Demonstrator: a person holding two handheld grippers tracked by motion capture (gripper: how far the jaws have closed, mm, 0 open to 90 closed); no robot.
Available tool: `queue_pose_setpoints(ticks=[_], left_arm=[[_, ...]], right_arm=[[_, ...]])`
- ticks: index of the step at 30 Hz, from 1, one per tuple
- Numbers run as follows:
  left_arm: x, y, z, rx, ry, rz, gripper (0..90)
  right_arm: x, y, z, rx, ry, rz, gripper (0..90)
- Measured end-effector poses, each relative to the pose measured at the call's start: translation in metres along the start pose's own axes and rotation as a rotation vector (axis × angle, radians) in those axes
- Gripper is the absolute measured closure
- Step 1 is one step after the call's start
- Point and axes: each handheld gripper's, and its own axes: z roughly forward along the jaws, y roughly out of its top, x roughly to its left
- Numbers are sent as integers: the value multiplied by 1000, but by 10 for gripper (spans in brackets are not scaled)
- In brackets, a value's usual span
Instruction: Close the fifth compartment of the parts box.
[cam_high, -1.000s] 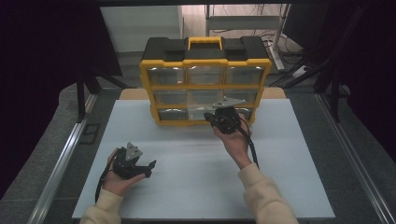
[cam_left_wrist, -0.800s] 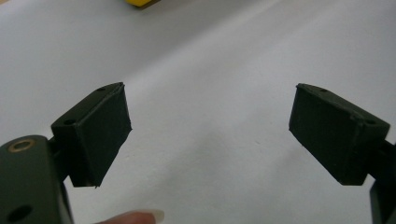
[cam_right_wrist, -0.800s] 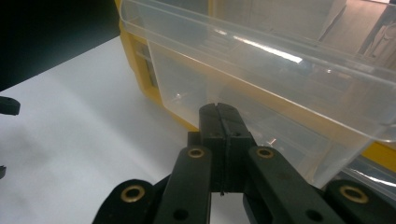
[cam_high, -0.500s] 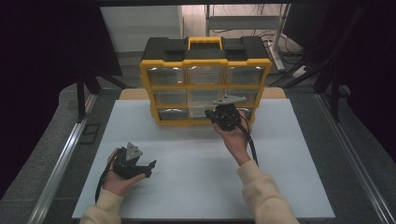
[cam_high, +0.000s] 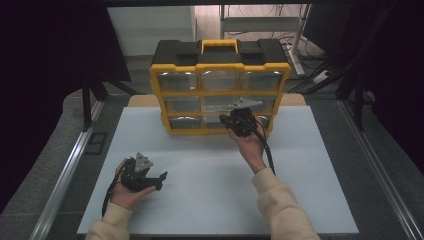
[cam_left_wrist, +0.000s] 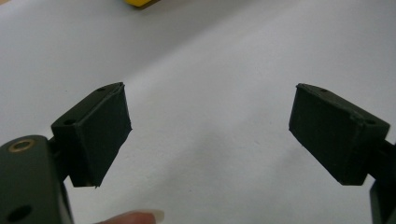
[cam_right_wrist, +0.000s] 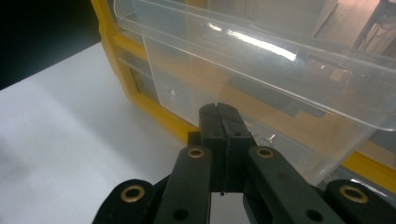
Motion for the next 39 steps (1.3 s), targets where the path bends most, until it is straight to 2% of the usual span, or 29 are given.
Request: queue_pose_setpoints(ticks=[7,13,17,30,39], left_arm=[[0,0,0,1,0,1,132],[0,0,0,2,1,2,132],[0,0,1,2,0,2,131],[0,0,1,3,-2,1,132],[0,0,0,2,-3,3,131]], right_arm=[[-7,2,8,-4,3,29,899],[-9,4,12,-3,-5,30,899],[-12,6,14,-9,12,47,899],[-16,15,21,5,-8,43,899],[-21,19,28,5,-22,62,899]])
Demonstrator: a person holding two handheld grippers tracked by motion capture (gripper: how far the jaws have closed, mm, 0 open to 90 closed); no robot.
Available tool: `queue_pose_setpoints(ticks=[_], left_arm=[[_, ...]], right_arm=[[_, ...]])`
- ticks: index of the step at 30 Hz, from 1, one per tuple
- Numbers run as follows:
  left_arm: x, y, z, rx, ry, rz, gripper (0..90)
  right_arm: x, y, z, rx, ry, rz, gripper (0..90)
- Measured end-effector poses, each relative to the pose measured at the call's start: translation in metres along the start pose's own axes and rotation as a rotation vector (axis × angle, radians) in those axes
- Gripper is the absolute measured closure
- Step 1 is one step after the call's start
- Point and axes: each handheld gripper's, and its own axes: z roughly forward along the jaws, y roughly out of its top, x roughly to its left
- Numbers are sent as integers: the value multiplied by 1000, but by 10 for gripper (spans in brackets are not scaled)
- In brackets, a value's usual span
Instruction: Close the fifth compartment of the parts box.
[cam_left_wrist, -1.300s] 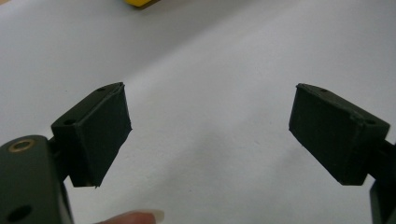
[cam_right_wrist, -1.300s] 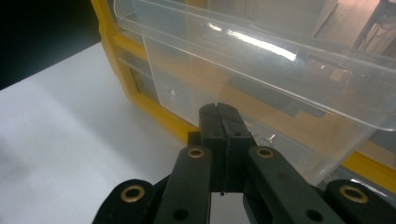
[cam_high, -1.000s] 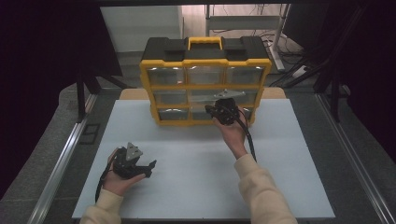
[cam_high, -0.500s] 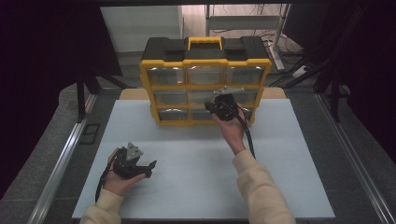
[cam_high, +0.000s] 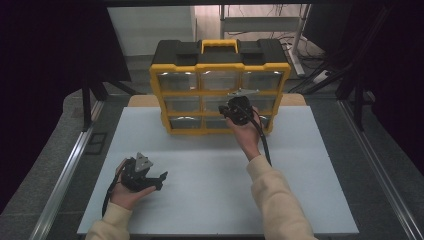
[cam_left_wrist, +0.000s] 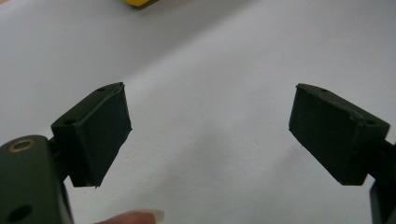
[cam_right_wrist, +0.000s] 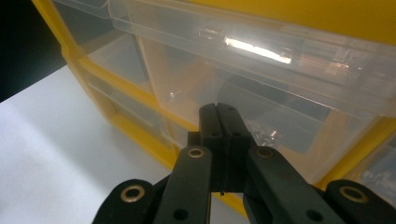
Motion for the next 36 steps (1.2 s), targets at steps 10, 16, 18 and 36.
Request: queue_pose_setpoints(ticks=[10,16,18,36], left_arm=[[0,1,0,-1,-4,-6,132],[-1,2,1,-6,-7,-3,132],[-2,2,1,-5,-8,2,132],[0,1,-1,-4,0,-5,132]], right_arm=[[-2,2,6,7,-5,10,899],[1,1,-3,4,2,-19,899],[4,-1,-9,-2,8,-34,899],[11,-68,-72,50,164,-142,899]])
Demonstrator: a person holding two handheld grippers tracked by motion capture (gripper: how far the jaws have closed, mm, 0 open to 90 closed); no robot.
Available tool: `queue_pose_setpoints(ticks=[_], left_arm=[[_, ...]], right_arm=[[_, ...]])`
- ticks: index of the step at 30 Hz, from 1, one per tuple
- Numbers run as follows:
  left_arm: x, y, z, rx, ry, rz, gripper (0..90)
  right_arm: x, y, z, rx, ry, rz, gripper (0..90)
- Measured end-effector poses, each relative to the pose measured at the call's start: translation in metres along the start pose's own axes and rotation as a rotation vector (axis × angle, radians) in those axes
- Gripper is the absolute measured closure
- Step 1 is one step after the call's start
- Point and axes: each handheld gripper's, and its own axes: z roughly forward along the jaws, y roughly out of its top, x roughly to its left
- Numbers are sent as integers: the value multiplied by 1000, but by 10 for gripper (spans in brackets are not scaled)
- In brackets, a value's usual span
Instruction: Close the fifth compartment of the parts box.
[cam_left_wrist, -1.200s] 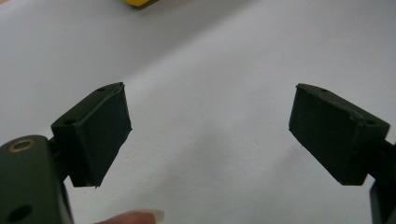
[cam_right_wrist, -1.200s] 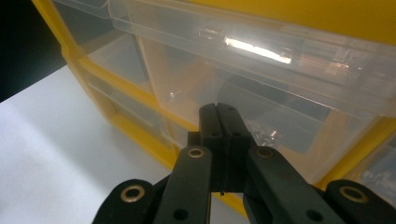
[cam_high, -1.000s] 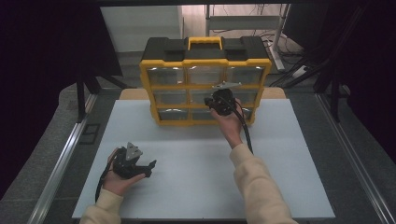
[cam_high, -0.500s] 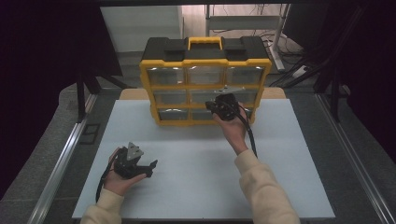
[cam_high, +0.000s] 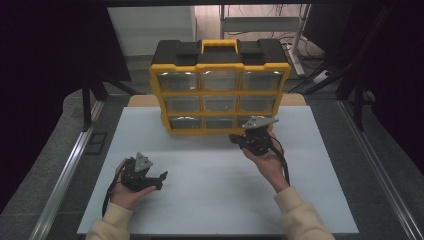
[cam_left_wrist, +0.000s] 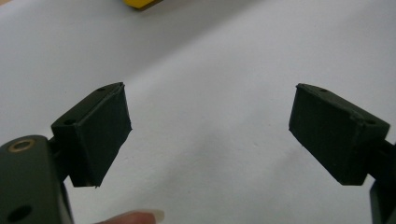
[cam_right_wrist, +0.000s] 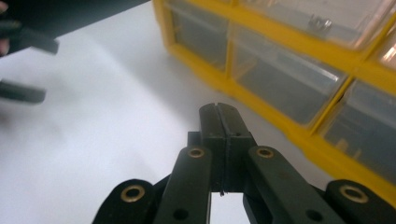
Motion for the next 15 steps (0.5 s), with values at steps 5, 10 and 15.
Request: queue_pose_setpoints(ticks=[5,10,15], left_arm=[[-1,1,1,-8,0,0,132],[0,1,1,-6,-2,-2,132],[-1,1,2,-7,-1,-5,132]], right_arm=[[4,-15,-15,11,15,-13,899],[2,-33,-33,24,16,-9,899],[-3,-55,-50,36,23,9,821]])
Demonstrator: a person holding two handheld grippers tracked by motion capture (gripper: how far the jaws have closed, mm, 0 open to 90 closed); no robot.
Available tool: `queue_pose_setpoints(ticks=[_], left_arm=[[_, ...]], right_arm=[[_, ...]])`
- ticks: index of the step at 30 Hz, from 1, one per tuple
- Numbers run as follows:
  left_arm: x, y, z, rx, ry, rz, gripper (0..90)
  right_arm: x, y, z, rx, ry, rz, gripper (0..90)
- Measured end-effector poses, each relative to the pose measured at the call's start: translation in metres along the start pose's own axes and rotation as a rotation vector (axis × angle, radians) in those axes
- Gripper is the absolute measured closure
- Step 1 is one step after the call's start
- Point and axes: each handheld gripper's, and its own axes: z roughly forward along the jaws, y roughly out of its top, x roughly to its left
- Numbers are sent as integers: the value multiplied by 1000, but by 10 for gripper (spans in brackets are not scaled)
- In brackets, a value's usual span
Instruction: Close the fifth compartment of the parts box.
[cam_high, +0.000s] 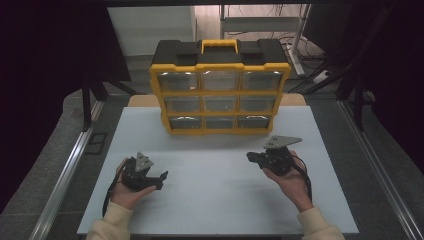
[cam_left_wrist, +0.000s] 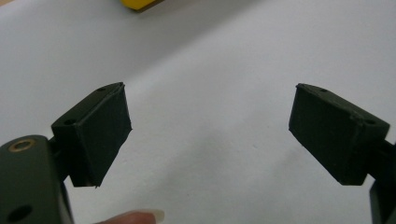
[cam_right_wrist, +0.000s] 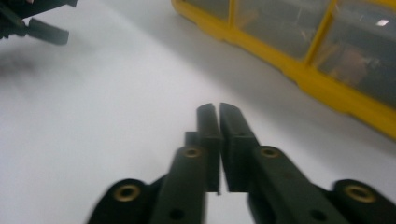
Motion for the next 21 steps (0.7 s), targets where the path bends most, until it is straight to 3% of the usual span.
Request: queue_pose_setpoints(ticks=[3,7,14,21], left_arm=[[1,0,0,7,2,4,132],[0,-1,1,11,2,2,132],[0,-1,1,9,-5,0,132],[1,-1,2,12,-1,-2,131]], right_arm=[[-5,-14,-10,-11,5,42,537],[-12,-33,-25,-24,2,97,348],[-24,-54,-32,-11,-41,162,275],[-28,-57,-29,-6,-48,167,236]])
